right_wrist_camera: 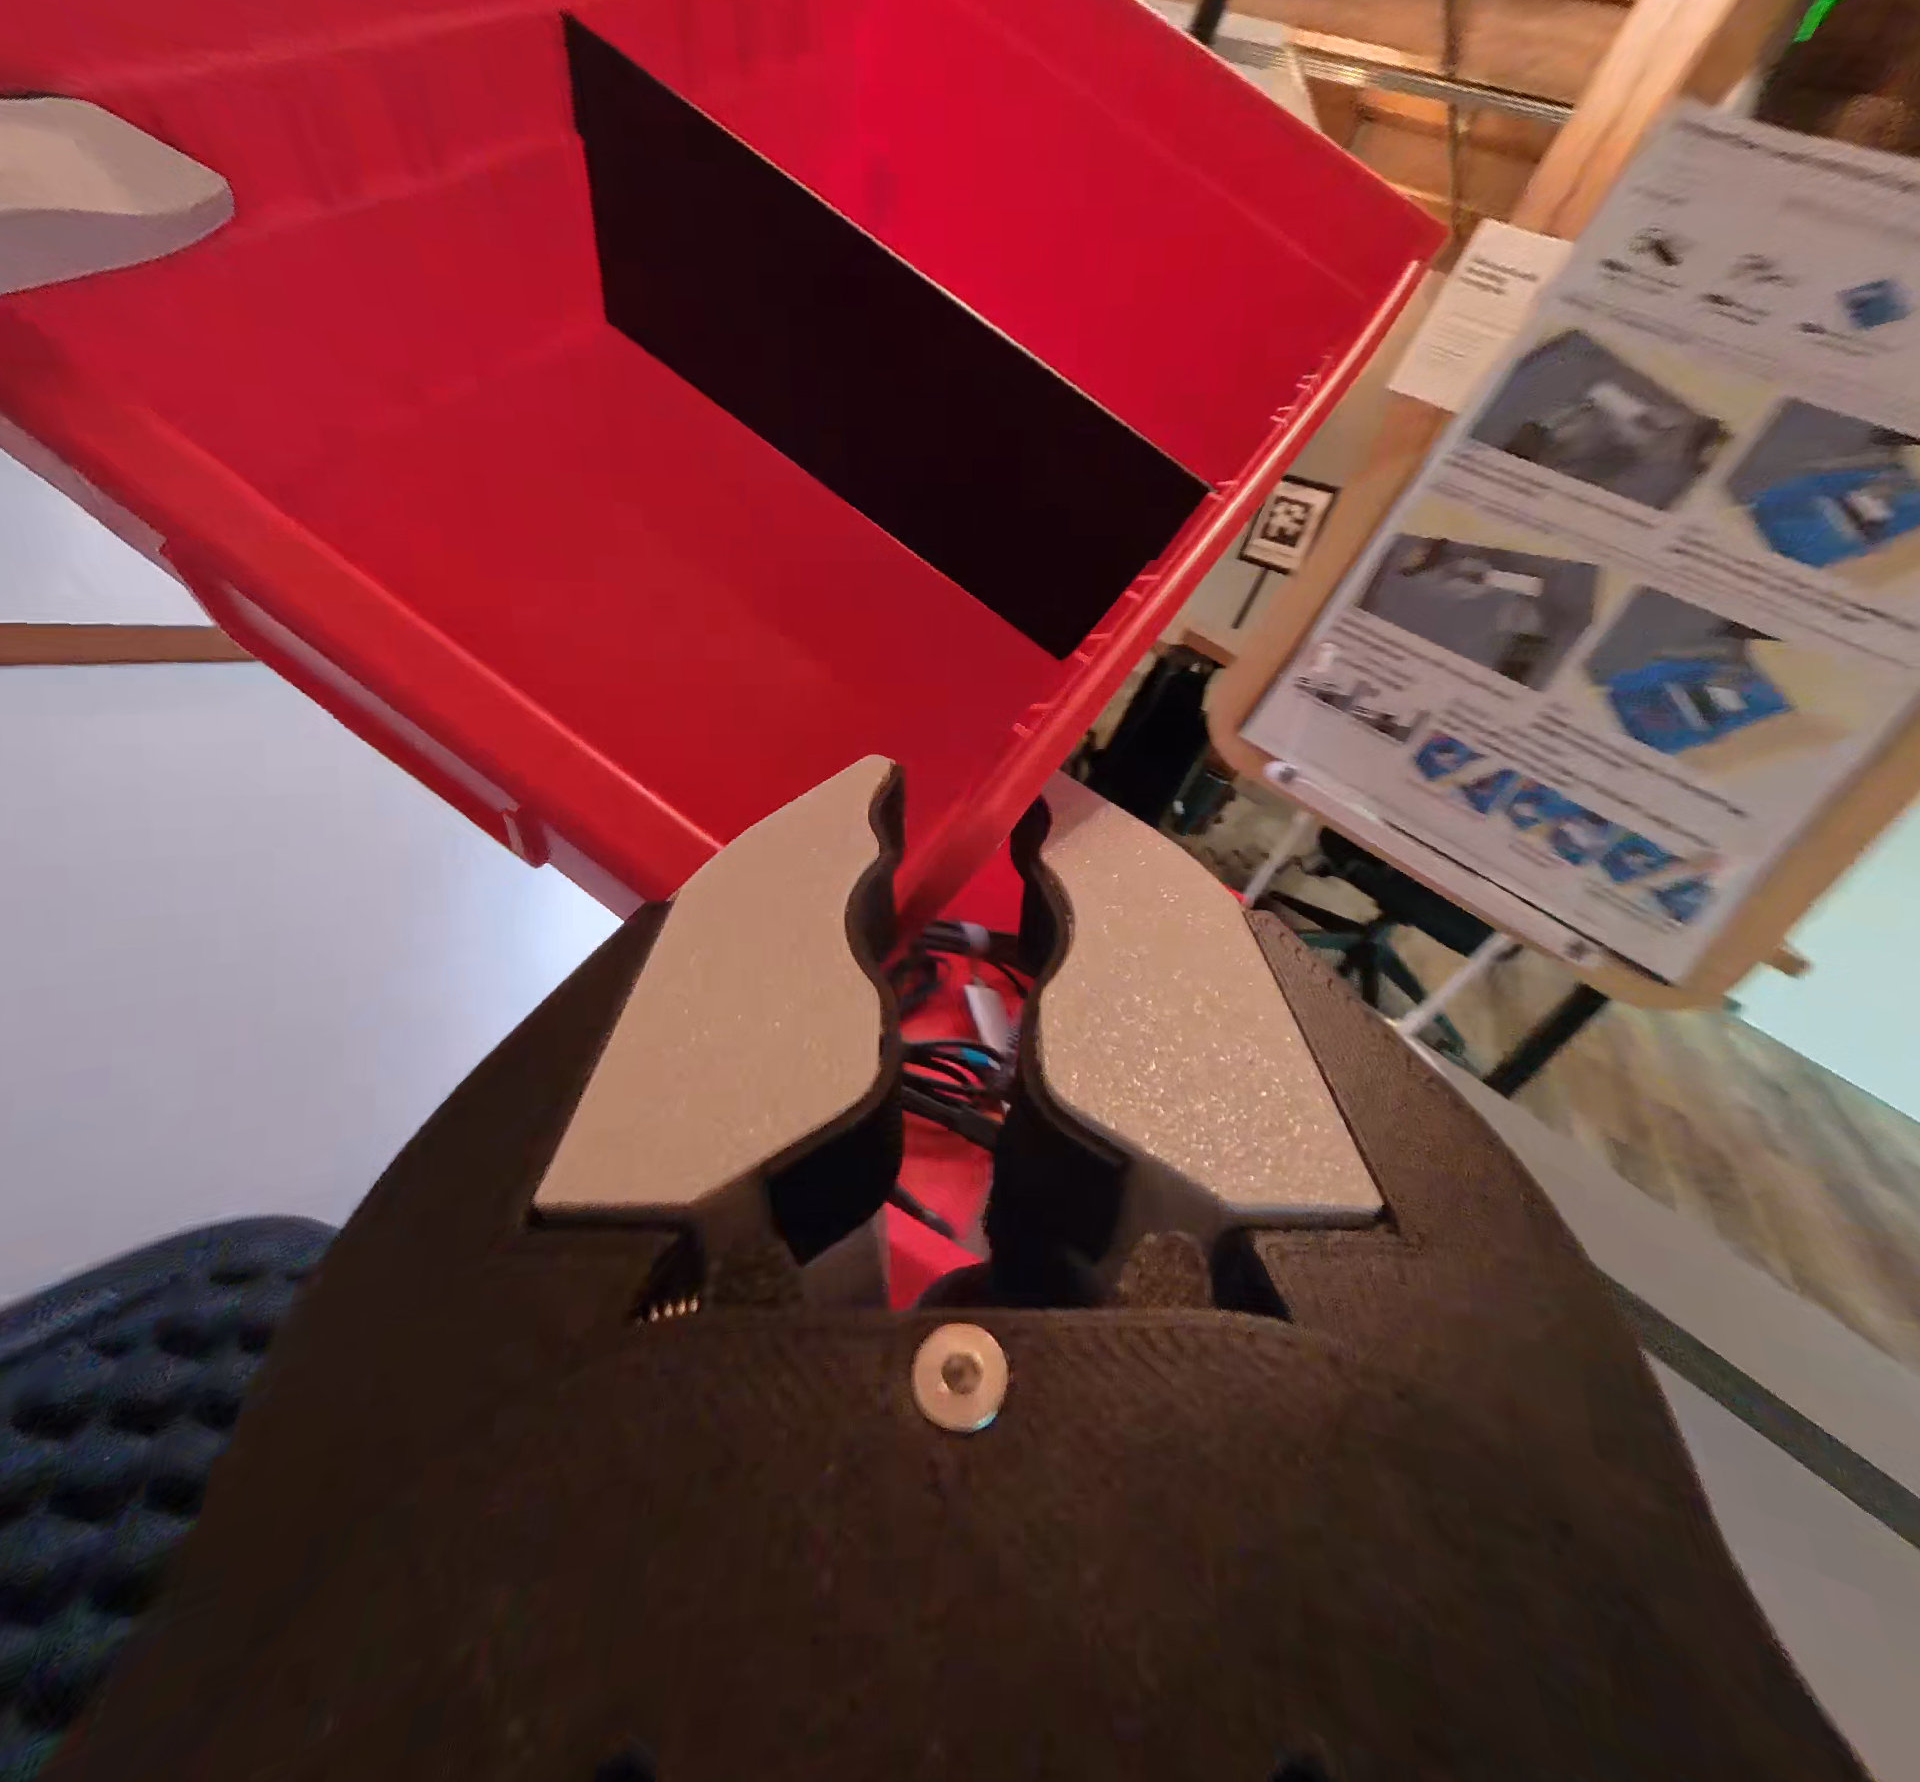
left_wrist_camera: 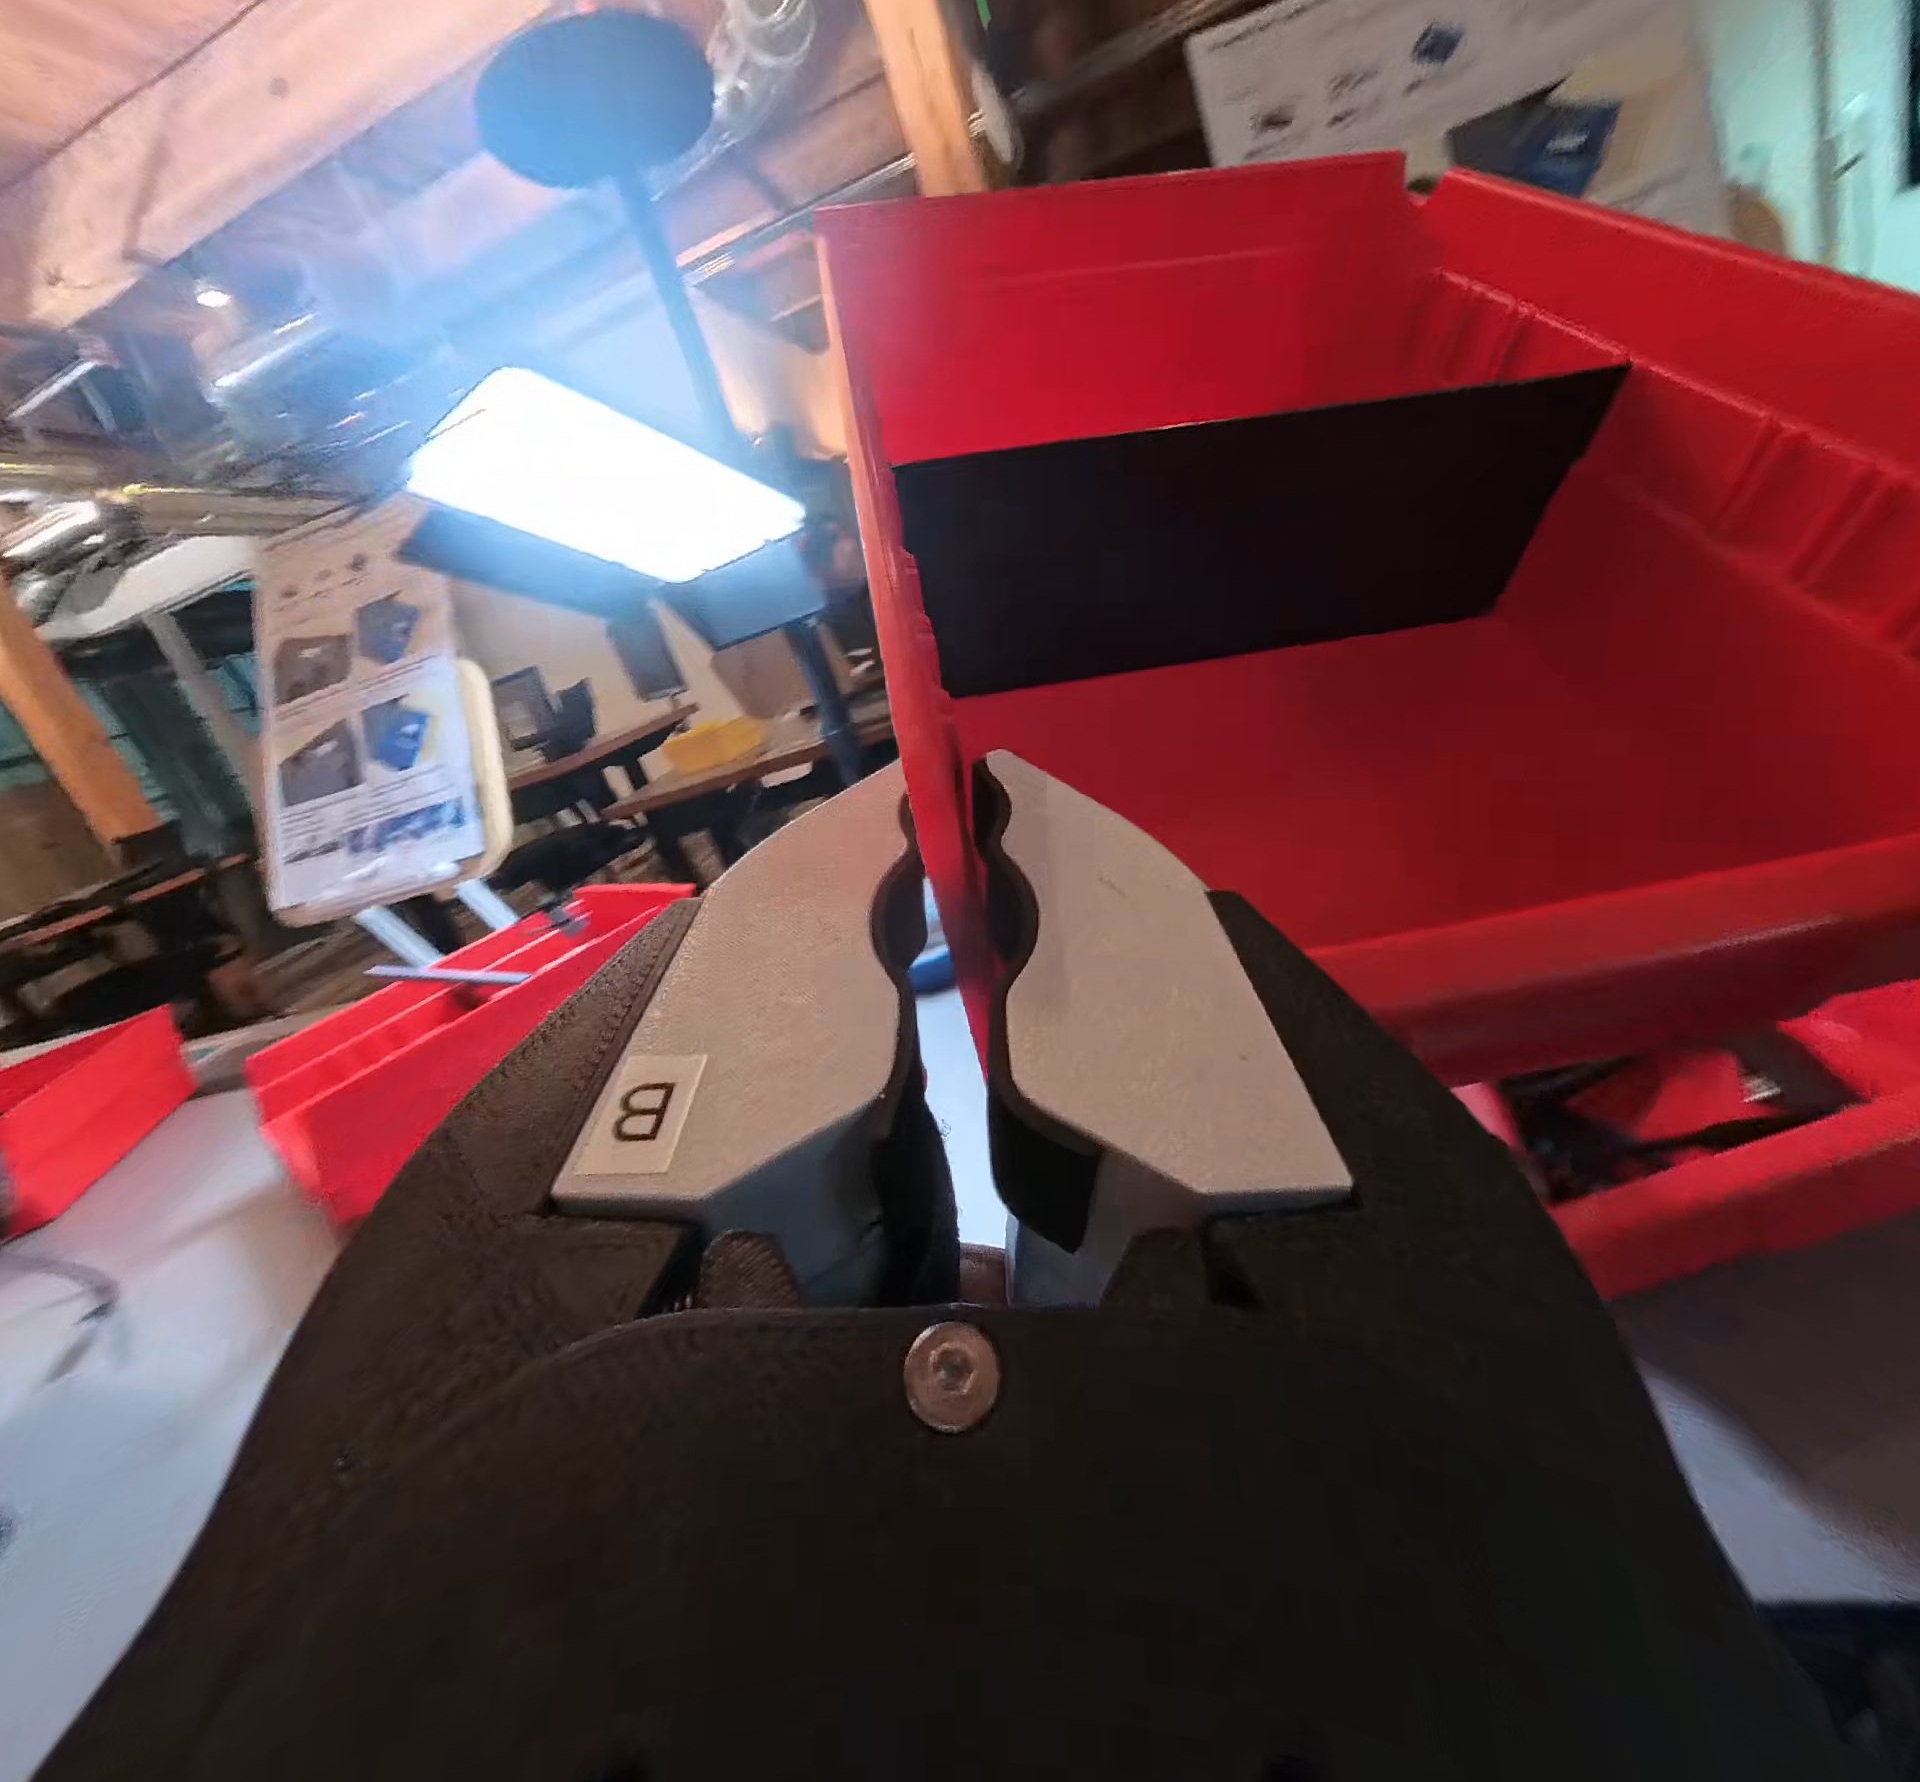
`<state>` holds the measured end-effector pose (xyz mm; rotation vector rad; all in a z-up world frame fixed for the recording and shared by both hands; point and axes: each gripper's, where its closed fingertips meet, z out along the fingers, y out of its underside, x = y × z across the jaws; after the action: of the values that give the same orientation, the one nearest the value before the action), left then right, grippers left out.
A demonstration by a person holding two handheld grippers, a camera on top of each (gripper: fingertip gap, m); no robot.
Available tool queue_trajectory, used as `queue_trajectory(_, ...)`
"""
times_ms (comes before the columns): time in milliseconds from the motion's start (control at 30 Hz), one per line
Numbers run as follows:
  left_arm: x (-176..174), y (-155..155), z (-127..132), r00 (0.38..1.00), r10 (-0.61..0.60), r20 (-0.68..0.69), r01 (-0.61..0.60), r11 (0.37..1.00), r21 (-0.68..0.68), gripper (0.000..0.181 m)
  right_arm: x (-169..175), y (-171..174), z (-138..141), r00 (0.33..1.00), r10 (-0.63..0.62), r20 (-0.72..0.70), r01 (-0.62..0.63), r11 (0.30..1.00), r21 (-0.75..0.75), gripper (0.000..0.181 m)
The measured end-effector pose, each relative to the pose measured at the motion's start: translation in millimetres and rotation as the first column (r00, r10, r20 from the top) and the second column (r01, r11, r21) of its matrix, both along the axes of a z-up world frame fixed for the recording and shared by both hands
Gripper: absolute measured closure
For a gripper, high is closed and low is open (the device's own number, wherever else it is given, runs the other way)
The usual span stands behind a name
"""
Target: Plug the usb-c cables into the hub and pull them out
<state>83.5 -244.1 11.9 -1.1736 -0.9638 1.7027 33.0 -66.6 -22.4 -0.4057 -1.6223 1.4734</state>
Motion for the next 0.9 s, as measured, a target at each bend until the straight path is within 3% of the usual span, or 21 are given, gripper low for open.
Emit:
queue_trajectory(233, -61, 113, -1, 0.972, -0.235, -0.011, 0.235, 0.971, 0.054, 0.177, -18, 121, -3, 0.977, -0.212, 0.006, 0.211, 0.976, 0.051, 0.161)
queue_trajectory(467, -119, 254, -27, 0.897, -0.435, 0.081, 0.430, 0.900, 0.077, 0.176, -38, 260, -28, 0.887, -0.449, 0.110, 0.437, 0.892, 0.113, 0.162)
queue_trajectory(567, -135, 306, -43, 0.851, -0.506, 0.143, 0.501, 0.863, 0.074, 0.175, -40, 307, -45, 0.856, -0.486, 0.173, 0.472, 0.874, 0.119, 0.162)
queue_trajectory(733, -150, 358, -78, 0.793, -0.558, 0.244, 0.553, 0.828, 0.098, 0.174, -41, 353, -82, 0.806, -0.534, 0.254, 0.495, 0.845, 0.205, 0.161)
queue_trajectory(900, -155, 382, -118, 0.761, -0.564, 0.321, 0.556, 0.822, 0.125, 0.173, -44, 375, -113, 0.789, -0.538, 0.298, 0.478, 0.841, 0.253, 0.161)
